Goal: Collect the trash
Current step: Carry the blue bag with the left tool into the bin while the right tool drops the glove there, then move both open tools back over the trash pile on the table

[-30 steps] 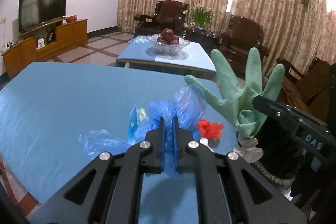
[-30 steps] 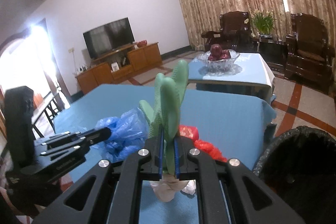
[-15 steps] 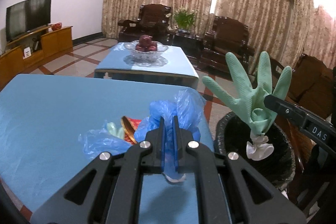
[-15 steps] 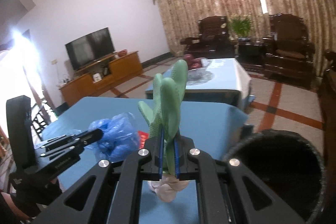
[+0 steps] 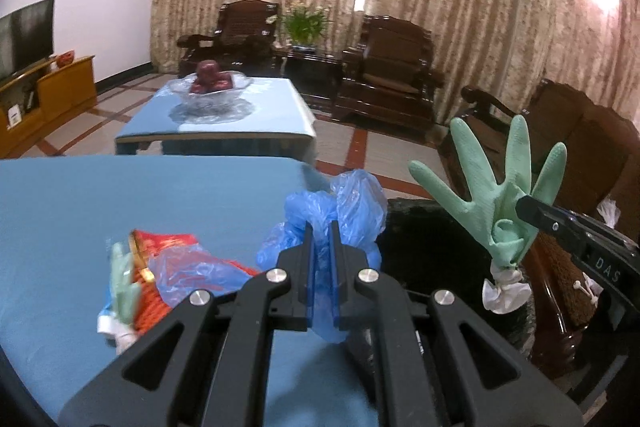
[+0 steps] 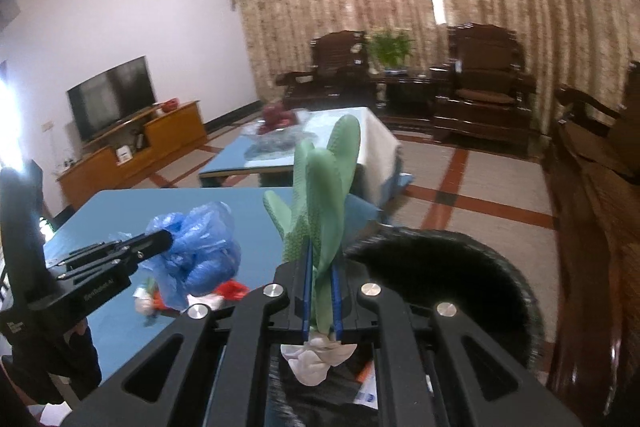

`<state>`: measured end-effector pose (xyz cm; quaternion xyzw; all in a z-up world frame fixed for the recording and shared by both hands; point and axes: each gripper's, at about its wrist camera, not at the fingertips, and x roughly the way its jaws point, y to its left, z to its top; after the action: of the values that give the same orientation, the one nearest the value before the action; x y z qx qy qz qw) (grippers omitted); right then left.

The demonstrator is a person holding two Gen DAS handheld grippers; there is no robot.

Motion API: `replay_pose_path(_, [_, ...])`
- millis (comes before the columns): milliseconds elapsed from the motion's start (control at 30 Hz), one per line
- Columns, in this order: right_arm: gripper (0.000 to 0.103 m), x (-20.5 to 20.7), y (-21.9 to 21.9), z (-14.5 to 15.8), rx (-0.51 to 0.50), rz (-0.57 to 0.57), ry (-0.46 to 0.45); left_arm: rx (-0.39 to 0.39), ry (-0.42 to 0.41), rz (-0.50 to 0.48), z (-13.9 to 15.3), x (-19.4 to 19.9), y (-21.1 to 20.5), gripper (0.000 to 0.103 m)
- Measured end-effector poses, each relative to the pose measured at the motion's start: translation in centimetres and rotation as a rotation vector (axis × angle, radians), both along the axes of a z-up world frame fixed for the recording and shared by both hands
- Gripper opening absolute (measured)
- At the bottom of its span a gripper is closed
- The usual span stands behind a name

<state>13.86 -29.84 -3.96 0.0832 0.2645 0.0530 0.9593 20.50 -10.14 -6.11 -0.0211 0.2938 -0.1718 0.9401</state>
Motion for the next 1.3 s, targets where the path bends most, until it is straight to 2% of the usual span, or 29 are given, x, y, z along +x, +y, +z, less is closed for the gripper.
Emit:
replay_pose_path(333, [0.008,-1.1,-6.4,-2.1,0.003,-0.138,0.044,0.035,0.012,-0.103,-1.8,1.1,-7.8,0.005])
replay_pose_path(567, [0.008,-0.9,-8.8,-4.3,0.012,-0.188,0.084,0.070,0.036,-0.145,-3.6,1.9,-11.2,0.006])
replay_pose_path(600, [0.008,-0.7,-9.0,-4.5,0.014,-0.189,0.093,0.070,0.050,-0.158,-3.8,2.1,-11.7,0.009])
replay_pose_path(667, [0.017,-0.4,-9.2,-5.2,0.013,-0.203,0.115,0.082,0.074,-0.162,-4.4,2.6,-12.3,0.026])
replay_pose_path(700, [0.022,-0.4,-9.3,-5.5,0.009,-0.211,0.123,0.076,0.083,-0.164,-4.5,2.6,-12.3,0.052])
replay_pose_path(733, [0.037,-0.4,-9.4,-5.7,0.006,-0.224,0.125,0.064,0.088,-0.161,-4.6,2.7,-12.1,0.061])
replay_pose_path(767, [0.054,-0.4,-9.8,-5.9,0.005,-0.235,0.122,0.063,0.087,-0.159,-4.5,2.8,-11.9,0.061])
replay_pose_path(833, [0.074,-0.7,-9.8,-5.8,0.000,-0.269,0.114,0.068,0.081,-0.160,-4.4,2.6,-11.2,0.063])
replay_pose_path(867, [0.082,-0.9,-9.9,-5.8,-0.007,-0.285,0.108,0.071,0.077,-0.154,-4.3,2.6,-11.0,0.065])
replay_pose_path(933, [0.093,-1.0,-9.6,-5.5,-0.023,-0.311,0.098,0.067,0.067,-0.135,-4.1,2.4,-9.9,0.071])
replay_pose_path(1000, [0.097,-0.8,-9.1,-5.1,-0.037,-0.321,0.096,0.062,0.061,-0.107,-3.8,2.3,-8.6,0.074])
replay_pose_path(1300, [0.097,0.4,-3.4,-4.0,-0.089,-0.223,0.062,0.069,0.013,0.057,-2.6,0.7,-0.2,0.078])
